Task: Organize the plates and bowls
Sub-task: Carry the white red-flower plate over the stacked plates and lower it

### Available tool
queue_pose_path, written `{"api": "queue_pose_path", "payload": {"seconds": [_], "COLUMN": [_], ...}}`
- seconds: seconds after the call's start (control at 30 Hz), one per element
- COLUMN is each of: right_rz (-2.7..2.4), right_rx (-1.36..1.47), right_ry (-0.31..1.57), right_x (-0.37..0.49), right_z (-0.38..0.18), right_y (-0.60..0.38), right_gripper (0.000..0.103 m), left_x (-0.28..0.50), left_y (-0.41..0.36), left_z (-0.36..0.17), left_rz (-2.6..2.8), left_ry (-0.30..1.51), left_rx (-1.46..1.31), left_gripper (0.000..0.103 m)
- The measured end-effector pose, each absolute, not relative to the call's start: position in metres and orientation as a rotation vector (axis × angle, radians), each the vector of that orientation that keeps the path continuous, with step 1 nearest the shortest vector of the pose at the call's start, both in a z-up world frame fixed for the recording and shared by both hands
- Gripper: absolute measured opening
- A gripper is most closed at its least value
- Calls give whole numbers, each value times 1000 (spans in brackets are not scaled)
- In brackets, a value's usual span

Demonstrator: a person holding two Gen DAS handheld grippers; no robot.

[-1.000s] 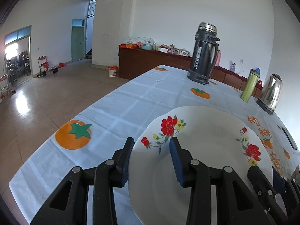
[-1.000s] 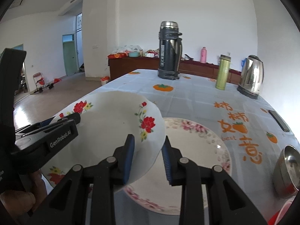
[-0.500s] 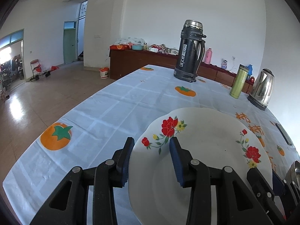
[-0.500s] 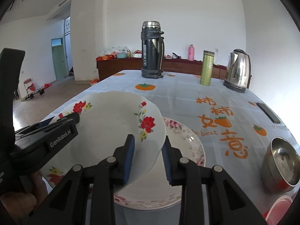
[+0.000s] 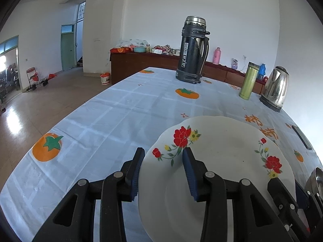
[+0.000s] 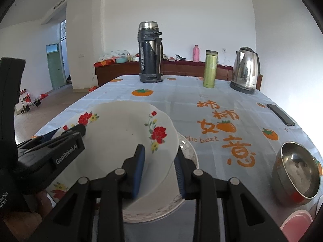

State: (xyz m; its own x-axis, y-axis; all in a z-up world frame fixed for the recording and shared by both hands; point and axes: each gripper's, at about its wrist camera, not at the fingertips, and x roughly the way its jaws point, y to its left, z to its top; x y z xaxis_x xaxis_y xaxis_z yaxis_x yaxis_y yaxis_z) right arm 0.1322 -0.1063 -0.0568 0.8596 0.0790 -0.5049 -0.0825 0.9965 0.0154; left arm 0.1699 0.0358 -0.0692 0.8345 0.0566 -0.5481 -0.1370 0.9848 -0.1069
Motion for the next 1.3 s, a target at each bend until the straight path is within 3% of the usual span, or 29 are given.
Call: {"api": "queue_pose_path", "payload": {"seconds": [1.3], "right_rz": [35], "right_rx": [43], "right_ry": [572], "right_x": [140], "right_z": [-60], "right_y": [-124], "right_gripper": [31], "left_x": [184], "left_y": [19], "left_z": [-79], "left_rz": [23], "left_ry": [659], "left_rx": [-104], "left_gripper": [42]}}
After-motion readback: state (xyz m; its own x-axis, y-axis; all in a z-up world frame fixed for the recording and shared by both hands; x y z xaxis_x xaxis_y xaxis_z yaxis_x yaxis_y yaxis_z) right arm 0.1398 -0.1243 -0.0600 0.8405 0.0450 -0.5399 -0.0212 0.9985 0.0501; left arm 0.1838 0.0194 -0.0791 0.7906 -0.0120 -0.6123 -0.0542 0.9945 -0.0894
